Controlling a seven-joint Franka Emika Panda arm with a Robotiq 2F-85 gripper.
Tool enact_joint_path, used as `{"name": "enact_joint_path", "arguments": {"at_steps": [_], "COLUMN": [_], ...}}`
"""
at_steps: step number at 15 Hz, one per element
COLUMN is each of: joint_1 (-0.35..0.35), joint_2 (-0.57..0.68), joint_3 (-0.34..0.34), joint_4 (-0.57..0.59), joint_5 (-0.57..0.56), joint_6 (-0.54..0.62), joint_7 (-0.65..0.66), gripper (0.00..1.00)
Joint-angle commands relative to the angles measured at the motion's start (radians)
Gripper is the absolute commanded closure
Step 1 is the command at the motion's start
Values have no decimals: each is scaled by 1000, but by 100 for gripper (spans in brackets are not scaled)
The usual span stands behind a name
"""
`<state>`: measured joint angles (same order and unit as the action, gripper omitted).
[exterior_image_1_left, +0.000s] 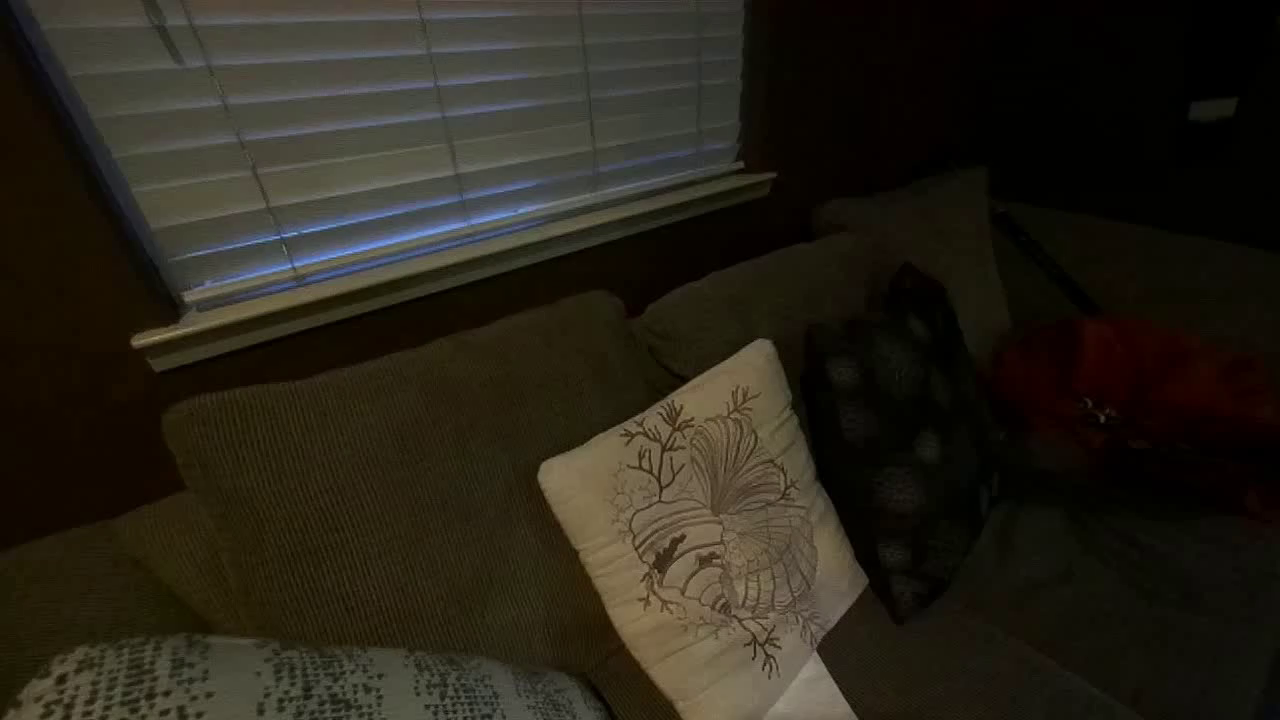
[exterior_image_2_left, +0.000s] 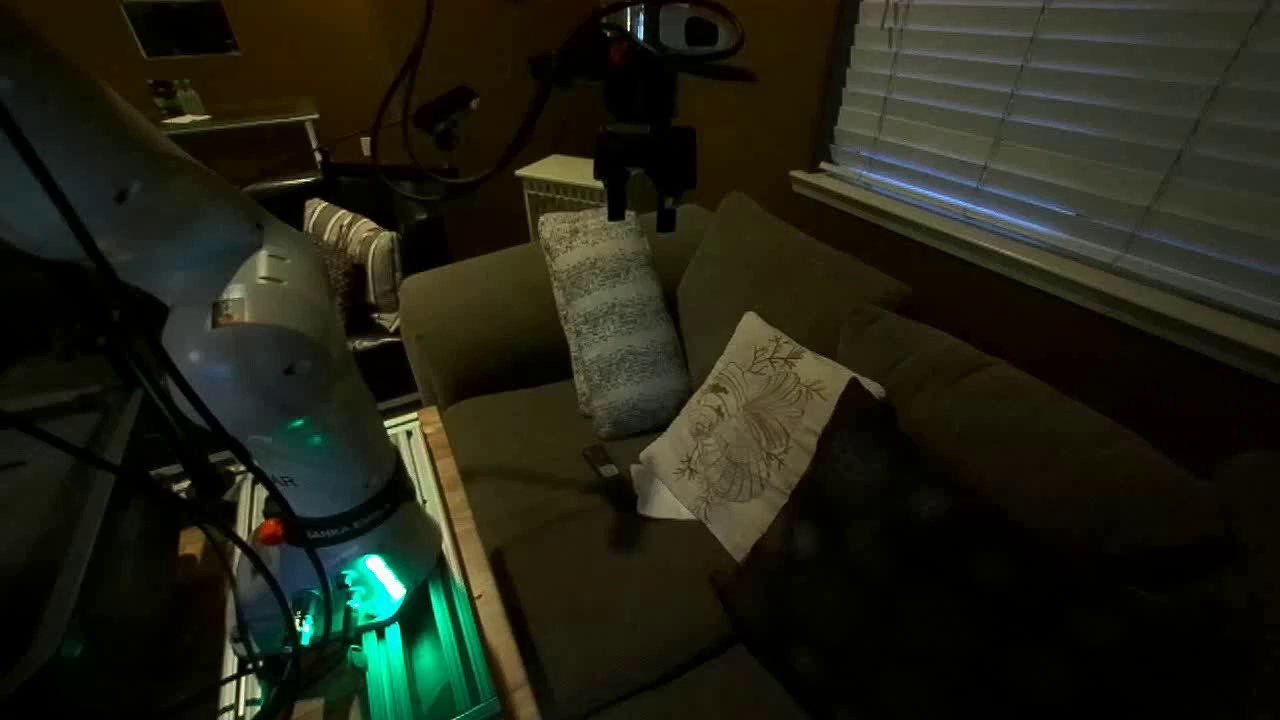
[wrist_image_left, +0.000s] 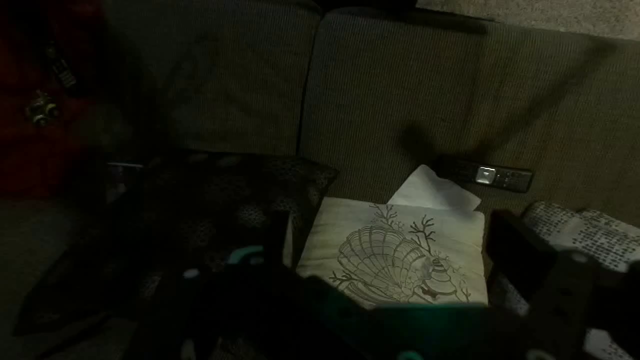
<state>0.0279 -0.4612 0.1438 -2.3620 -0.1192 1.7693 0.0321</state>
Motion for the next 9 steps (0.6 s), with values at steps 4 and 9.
{"name": "enact_joint_path", "arguments": {"at_steps": [4,9], "joint_1": [20,-32], "joint_2": [2,104], "joint_3": [-17,-29], "joint_4": [2,59], "joint_5": [-7,6], "joint_6": [-3,35], "joint_7": [7,193], "gripper": [0,0]}}
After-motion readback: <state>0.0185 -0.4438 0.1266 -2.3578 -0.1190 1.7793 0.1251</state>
